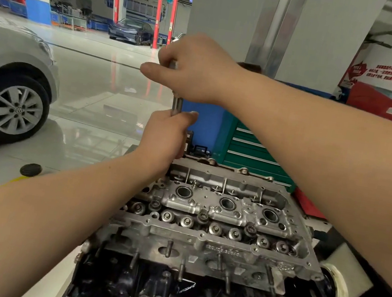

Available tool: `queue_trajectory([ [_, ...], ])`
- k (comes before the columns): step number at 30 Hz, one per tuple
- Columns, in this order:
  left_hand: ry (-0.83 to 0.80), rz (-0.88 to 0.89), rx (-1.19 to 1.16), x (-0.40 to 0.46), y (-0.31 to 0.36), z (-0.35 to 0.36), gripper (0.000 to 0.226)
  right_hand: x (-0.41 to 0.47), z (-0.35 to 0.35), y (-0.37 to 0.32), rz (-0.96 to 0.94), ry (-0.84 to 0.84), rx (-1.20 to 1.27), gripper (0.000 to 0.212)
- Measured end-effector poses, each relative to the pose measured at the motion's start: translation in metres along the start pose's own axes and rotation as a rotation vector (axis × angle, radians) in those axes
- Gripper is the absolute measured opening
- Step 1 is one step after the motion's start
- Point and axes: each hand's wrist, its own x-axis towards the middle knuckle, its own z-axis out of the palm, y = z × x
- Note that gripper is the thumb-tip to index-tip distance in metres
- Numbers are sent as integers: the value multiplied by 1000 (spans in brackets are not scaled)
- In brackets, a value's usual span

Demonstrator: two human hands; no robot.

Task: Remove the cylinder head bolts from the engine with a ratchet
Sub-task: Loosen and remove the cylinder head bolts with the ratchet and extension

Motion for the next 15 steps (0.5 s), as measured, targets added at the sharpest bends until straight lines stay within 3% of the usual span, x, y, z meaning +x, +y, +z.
queue_trajectory([
  [2, -43, -4, 12, 1, 0, -1, 29, -4, -5, 8, -44, -57, 205, 49],
  [5, -63, -17, 4, 2, -1, -1, 38, -9, -4, 11, -48, -54, 248, 42],
  [8, -117, -36, -42, 0, -1, -3, 42, -9, 3, 2, 27, 65, 77, 47],
  [10, -224, -73, -103, 1, -2, -6, 49, -8, 3, -5, 169, 115, -146, 39],
  [12, -341, -94, -113, 3, -2, -10, 53, -7, 2, -10, 254, 120, -309, 23],
  [15, -404, -97, -98, 4, -2, -11, 55, -11, -2, -13, 265, 75, -377, 22],
])
